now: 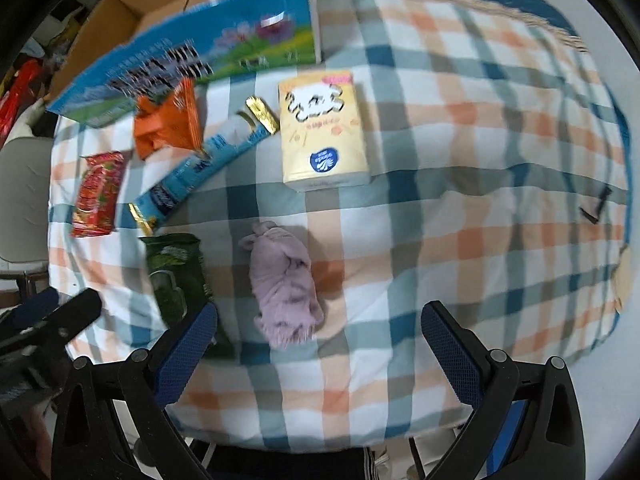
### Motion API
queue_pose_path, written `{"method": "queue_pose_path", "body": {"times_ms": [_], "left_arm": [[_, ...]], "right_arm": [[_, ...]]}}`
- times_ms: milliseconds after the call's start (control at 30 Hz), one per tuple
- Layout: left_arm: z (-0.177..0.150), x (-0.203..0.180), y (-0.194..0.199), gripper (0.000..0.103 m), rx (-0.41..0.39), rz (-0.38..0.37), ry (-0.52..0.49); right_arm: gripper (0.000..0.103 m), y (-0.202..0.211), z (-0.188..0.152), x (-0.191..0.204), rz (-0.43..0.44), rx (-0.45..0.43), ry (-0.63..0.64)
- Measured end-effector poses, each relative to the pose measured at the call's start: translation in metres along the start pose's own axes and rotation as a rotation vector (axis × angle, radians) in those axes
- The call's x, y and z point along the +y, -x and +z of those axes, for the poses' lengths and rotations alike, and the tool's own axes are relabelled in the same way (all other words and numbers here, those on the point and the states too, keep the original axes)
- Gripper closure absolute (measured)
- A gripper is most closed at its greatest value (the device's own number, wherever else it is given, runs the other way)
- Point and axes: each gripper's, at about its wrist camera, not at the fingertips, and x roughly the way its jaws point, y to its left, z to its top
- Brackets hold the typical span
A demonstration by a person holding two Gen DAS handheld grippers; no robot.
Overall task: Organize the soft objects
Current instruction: 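Grasp the green snack bag with the left tool while the right grasps the lilac cloth, then carry both items into the box and open both tools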
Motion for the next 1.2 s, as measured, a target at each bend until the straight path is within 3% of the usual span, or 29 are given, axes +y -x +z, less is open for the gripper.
{"method": "queue_pose_path", "body": {"times_ms": [67, 167, 233, 300, 467, 700, 733, 800, 967, 1200], "left_arm": [[0.002, -0.001, -0.015, 0.012, 0.030, -0.012, 0.000], [0.006, -0.003, -0.040, 0.019, 0.068, 0.001, -0.017], [0.007, -0.005, -0.056, 0.027, 0.099, 0.012, -0.035], [0.007, -0.006, -0.073, 0.043, 0.141, 0.029, -0.056], [0.005, 0.001, -0.072, 0.062, 0.119, 0.051, -0.058], [0.006, 0.006, -0.077, 0.064, 0.104, 0.093, -0.065], [0.006, 0.005, -0.077, 0.064, 0.101, 0.099, -0.064], [0.006, 0.007, -0.076, 0.064, 0.093, 0.103, -0.064], [0.007, 0.005, -0.082, 0.065, 0.083, 0.107, -0.057], [0.000, 0.009, -0.068, 0.070, 0.072, 0.109, -0.050]], "right_arm": [[0.000, -0.014, 0.003, 0.003, -0.003, 0.021, 0.018], [0.011, -0.031, 0.008, 0.003, -0.025, 0.049, 0.047], [0.014, -0.038, 0.010, 0.001, -0.024, 0.057, 0.053], [0.014, -0.044, 0.012, -0.002, 0.008, 0.070, 0.051], [0.015, -0.064, 0.018, -0.001, 0.038, 0.116, 0.063], [0.016, -0.091, 0.024, 0.016, 0.096, 0.183, 0.078], [0.018, -0.097, 0.024, 0.020, 0.092, 0.193, 0.079], [0.038, -0.109, 0.024, 0.024, 0.083, 0.229, 0.078], [0.057, -0.116, 0.022, 0.031, 0.091, 0.235, 0.078], [0.062, -0.110, 0.010, 0.043, 0.069, 0.220, 0.093]]}}
